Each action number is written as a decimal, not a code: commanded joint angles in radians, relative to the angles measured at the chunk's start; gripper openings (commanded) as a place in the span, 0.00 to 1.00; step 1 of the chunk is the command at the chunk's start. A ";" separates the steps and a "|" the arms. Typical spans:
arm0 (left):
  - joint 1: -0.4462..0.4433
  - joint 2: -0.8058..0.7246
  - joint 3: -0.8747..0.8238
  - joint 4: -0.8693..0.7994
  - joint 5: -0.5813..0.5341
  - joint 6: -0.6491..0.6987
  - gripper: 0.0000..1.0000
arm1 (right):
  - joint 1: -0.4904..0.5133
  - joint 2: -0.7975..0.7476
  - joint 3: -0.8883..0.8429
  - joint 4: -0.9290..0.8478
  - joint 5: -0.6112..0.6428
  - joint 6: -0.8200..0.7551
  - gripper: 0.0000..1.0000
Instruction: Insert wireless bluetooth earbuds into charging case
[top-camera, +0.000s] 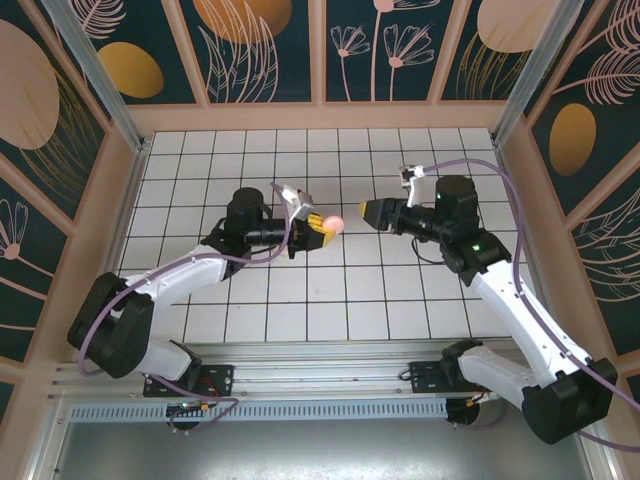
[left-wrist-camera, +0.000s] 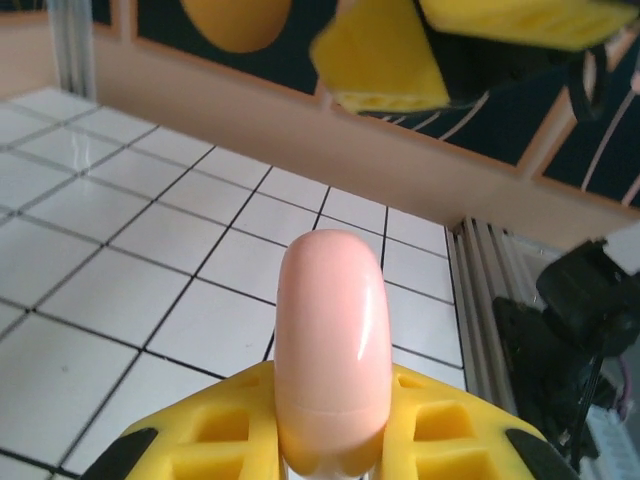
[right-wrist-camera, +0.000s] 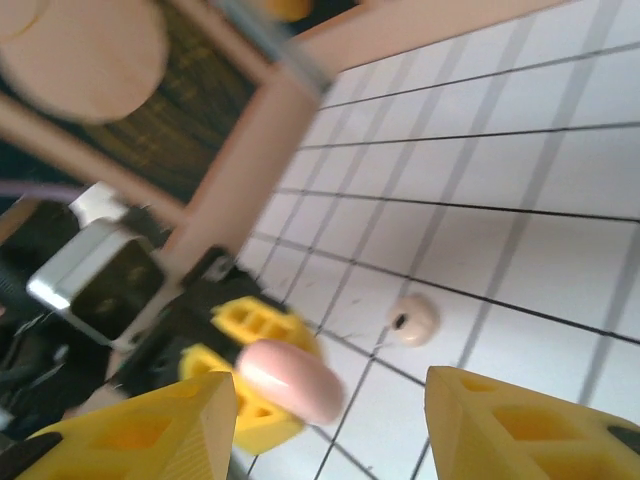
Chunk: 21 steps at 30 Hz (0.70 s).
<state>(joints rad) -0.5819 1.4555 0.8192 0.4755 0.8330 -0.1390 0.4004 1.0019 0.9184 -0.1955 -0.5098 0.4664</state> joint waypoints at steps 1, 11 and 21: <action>-0.002 0.041 0.037 0.005 -0.090 -0.217 0.17 | -0.013 -0.038 -0.049 -0.041 0.277 0.148 0.53; -0.010 0.253 0.245 -0.305 -0.279 -0.596 0.15 | -0.014 -0.042 -0.162 0.001 0.348 0.330 0.51; -0.012 0.309 0.223 -0.464 -0.373 -0.713 0.18 | -0.014 -0.029 -0.206 0.032 0.340 0.364 0.50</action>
<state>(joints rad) -0.5858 1.7466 1.0435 0.0937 0.5014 -0.7971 0.3923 0.9688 0.7334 -0.2058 -0.1867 0.8032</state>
